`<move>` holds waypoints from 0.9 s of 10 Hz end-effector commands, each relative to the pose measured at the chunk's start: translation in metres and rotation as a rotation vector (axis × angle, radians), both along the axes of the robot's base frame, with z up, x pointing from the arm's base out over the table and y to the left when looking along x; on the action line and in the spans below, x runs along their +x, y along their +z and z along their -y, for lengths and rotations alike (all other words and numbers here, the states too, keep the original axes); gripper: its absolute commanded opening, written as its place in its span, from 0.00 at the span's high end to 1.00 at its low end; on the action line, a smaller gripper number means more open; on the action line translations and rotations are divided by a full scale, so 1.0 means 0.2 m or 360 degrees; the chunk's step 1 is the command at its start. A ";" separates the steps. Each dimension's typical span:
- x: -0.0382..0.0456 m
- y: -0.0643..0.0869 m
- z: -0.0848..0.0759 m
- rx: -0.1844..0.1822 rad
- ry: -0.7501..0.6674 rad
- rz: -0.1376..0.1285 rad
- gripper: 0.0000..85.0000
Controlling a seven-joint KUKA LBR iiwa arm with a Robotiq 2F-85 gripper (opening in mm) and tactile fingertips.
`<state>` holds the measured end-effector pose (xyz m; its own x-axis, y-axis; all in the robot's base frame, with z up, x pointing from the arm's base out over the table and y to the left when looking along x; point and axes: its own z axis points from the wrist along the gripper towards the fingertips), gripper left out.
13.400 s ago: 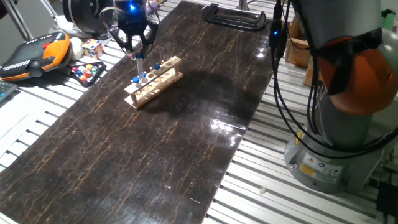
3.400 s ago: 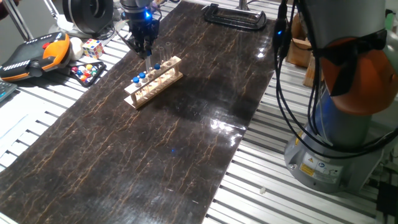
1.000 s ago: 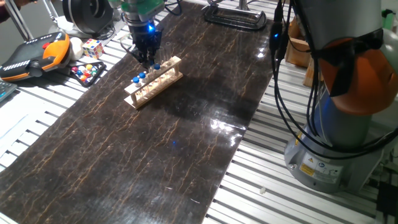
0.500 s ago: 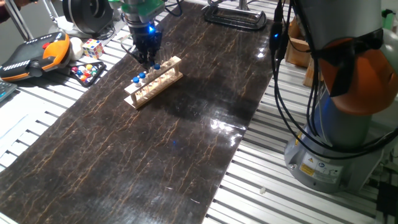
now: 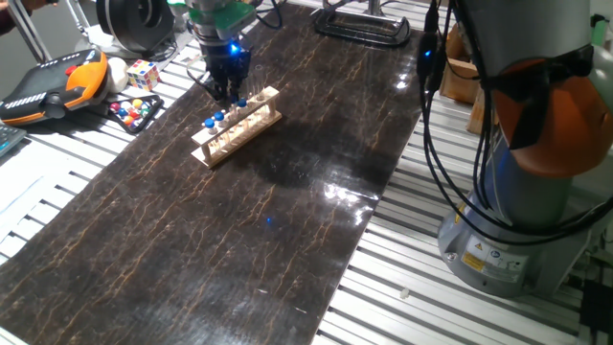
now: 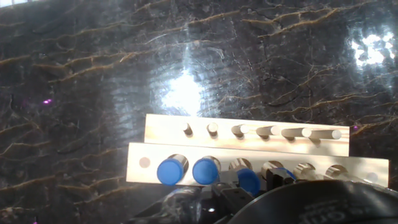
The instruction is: Shake the test tube
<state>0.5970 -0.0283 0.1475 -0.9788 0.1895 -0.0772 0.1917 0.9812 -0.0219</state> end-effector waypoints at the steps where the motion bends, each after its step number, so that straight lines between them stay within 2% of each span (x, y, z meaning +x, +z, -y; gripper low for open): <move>1: 0.000 0.00 0.00 0.0002 0.0003 -0.0001 0.65; 3: 0.000 0.01 0.00 0.0007 0.0003 -0.0001 0.66; 6: -0.002 0.07 -0.03 0.0021 -0.0034 -0.0015 0.67; 7: -0.005 0.10 -0.04 0.0039 -0.0053 -0.0022 0.69; 9: -0.017 0.15 -0.06 0.0052 -0.0063 -0.0044 0.85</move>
